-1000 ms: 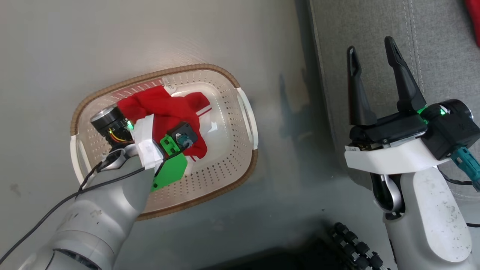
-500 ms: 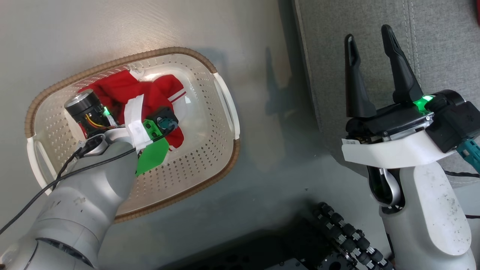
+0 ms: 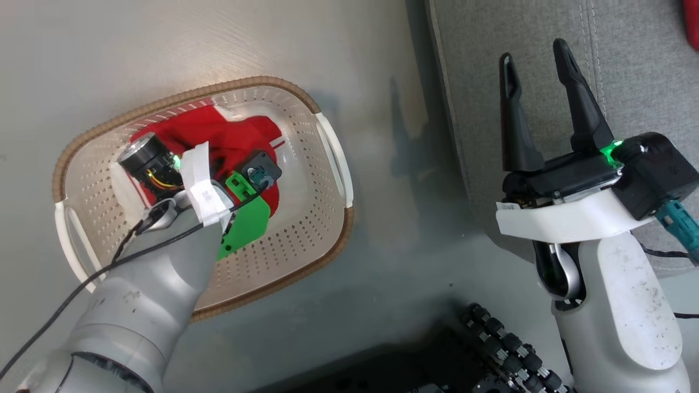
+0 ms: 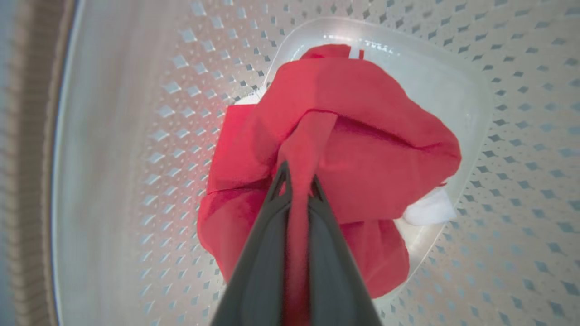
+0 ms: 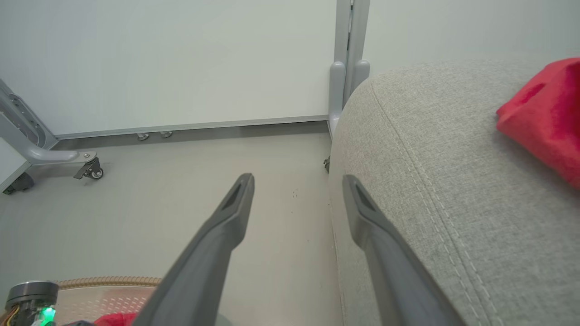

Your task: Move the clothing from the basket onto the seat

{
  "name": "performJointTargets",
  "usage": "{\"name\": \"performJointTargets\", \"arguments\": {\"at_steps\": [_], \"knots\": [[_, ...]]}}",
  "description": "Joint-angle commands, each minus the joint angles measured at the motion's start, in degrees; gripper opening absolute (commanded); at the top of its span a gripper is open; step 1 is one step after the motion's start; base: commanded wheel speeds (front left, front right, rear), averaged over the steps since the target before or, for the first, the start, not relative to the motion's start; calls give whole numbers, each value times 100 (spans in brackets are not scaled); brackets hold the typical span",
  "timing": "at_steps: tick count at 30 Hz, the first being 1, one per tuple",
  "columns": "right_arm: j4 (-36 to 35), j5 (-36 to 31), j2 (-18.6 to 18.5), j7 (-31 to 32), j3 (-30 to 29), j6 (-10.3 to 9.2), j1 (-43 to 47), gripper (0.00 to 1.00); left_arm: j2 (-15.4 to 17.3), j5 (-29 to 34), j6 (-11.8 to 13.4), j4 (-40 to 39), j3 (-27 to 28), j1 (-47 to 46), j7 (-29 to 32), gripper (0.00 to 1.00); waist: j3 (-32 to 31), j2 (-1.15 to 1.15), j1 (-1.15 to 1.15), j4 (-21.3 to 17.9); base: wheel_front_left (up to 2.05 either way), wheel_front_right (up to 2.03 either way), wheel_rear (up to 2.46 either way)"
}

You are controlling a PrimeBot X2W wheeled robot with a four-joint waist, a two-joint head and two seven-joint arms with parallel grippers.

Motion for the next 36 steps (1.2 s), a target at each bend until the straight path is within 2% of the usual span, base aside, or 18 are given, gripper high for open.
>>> {"name": "performJointTargets", "arguments": {"at_steps": [1,7,14,18,20,25,32,36], "knots": [[54,-68,1,-17,22,-10,74,100,-47,-122,43,-39,55,135,-102,0,-304,0,0,155,0,0,0],[242,-231,-4,-18,40,-10,342,100,-215,-823,135,-305,520,692,-802,0,-1078,0,0,375,0,0,0],[468,-305,-103,-18,102,-10,892,100,-271,-1863,-168,-914,1082,1633,-1696,0,-2248,0,0,621,0,0,0],[592,-303,-188,-18,149,-10,1251,100,-277,-2399,-277,-1592,1229,2240,-1831,0,-2896,0,0,728,0,0,0],[637,-295,-246,-18,176,-10,1415,100,-275,-2569,-238,-1963,1243,2472,-1858,0,-3184,0,0,765,0,0,0],[721,-259,-322,-18,201,-10,1797,100,-277,-2649,-199,-2974,1268,3126,-1857,0,-3831,0,0,832,0,0,0],[808,-222,-379,-17,353,-10,2210,100,-27,-2562,50,-4371,1613,3984,-1853,0,-4486,0,0,779,0,0,0],[828,-205,-392,-17,420,-10,2416,100,96,-2517,88,-4906,1736,4315,-1854,0,-4782,0,0,762,0,0,0]]}}
